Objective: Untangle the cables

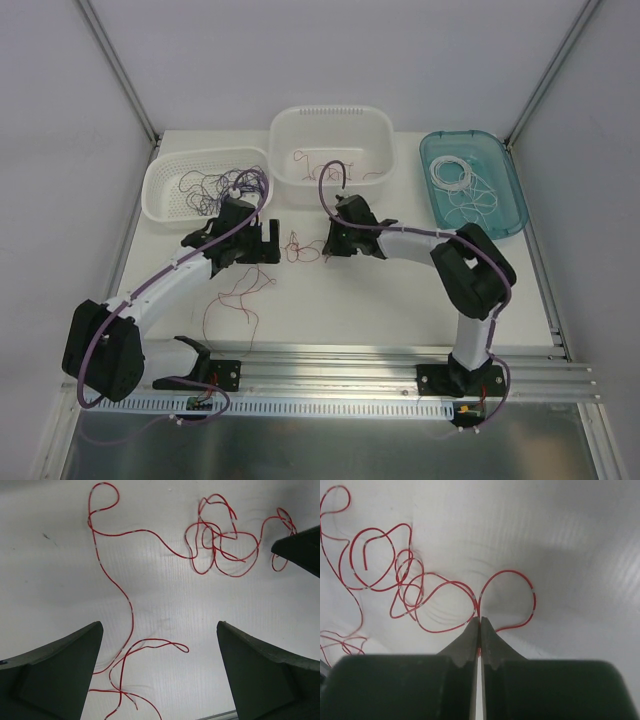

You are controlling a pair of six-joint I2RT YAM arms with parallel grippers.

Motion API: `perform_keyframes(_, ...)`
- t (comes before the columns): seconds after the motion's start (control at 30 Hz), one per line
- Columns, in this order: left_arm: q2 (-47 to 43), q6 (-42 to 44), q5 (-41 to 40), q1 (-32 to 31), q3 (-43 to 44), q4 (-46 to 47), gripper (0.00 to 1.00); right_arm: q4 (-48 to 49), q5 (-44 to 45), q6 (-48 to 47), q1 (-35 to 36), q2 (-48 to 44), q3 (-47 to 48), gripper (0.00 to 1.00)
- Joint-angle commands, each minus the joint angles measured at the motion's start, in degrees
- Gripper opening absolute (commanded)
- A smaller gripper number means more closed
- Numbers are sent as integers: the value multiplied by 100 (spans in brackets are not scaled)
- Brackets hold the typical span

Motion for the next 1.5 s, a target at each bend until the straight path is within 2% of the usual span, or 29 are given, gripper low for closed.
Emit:
perform_keyframes(0.0, 5, -211, -25, 51, 126, 17, 98, 51, 211, -351, -13, -908, -361, 1)
perform_keyframes(0.13, 145, -448, 107, 51, 188, 26, 98, -448, 281, -536, -13, -1628, -722, 1)
perform_keyframes(0.4, 673, -343, 845, 43, 451, 290, 98, -775, 53, -800, -13, -2324, -1100, 1)
perform_keyframes(0.53, 831, -1141, 758, 43, 662, 290, 93, -854, 132, -817, -13, -2509, -1162, 1)
perform_keyframes(0.63, 1033, -2430, 705, 8, 750, 281, 89, -881, 211, -791, -13, -2554, -1206, 1)
perform_keyframes(0.73, 1340, -3213, 670, -98, 873, 281, 85, -863, 220, -721, -4, -2554, -1232, 1)
perform_keyframes(0.87, 1613, -3840, 468, -405, 988, 281, 71, -811, 211, -668, 5, -2589, -1267, 1)
perform_keyframes(1.07, 2026, -4351, 336, -564, 1102, 290, 64, -749, 211, -624, 31, -2597, -1329, 1)
perform_keyframes(1.2, 2273, -4404, 73, -564, 1190, 290, 49, -758, 237, -624, 58, -2694, -1408, 1)
perform_keyframes(1.23, 2308, -4421, 28, -555, 1199, 290, 37, -775, 264, -633, 49, -2738, -1434, 1)
perform_keyframes(1.37, 2247, -4351, -209, -555, 1146, 281, 4, -933, 465, -782, 49, -2984, -1610, 1)
perform_keyframes(1.4, 2168, -4290, -314, -538, 1129, 281, 0, -1038, 527, -800, 49, -3115, -1645, 1)
perform_keyframes(1.47, 2036, -4088, -402, -433, 1023, 281, 0, -1153, 765, -870, -4, -3300, -1821, 1)
